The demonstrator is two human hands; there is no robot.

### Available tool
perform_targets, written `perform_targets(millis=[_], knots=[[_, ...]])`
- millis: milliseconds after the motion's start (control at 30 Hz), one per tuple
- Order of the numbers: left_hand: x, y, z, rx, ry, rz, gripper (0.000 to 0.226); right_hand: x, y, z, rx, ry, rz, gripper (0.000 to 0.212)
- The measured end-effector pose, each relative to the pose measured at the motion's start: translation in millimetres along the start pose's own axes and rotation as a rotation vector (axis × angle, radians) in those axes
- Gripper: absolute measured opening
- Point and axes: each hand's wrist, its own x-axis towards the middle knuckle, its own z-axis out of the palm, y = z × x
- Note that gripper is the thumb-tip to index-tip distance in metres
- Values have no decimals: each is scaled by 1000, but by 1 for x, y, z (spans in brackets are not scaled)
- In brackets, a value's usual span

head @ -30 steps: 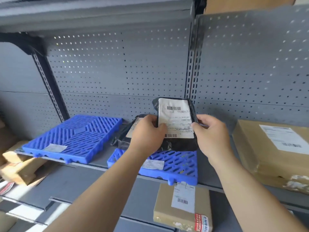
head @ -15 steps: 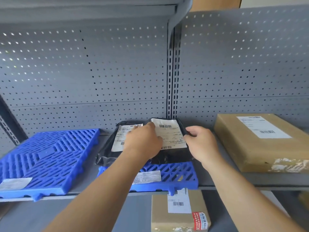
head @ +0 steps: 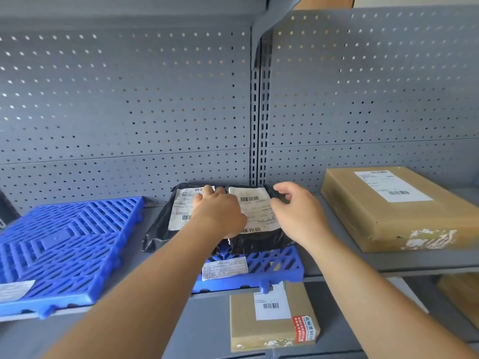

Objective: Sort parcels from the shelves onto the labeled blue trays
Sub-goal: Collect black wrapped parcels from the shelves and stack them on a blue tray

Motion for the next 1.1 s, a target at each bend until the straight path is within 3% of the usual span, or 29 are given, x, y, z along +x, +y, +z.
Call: perform_targets(millis=[433, 667, 1100], knots=[[-37, 32, 9, -227, 249, 220, 53, -49, 9, -28, -191, 83, 7, 40], [-57, 79, 10, -289, 253, 301, 53, -80, 34, -79, -303, 149, 19, 42], [-135, 288, 16, -302, 254, 550, 48, -184, 147, -260, -599, 222, 200, 57]])
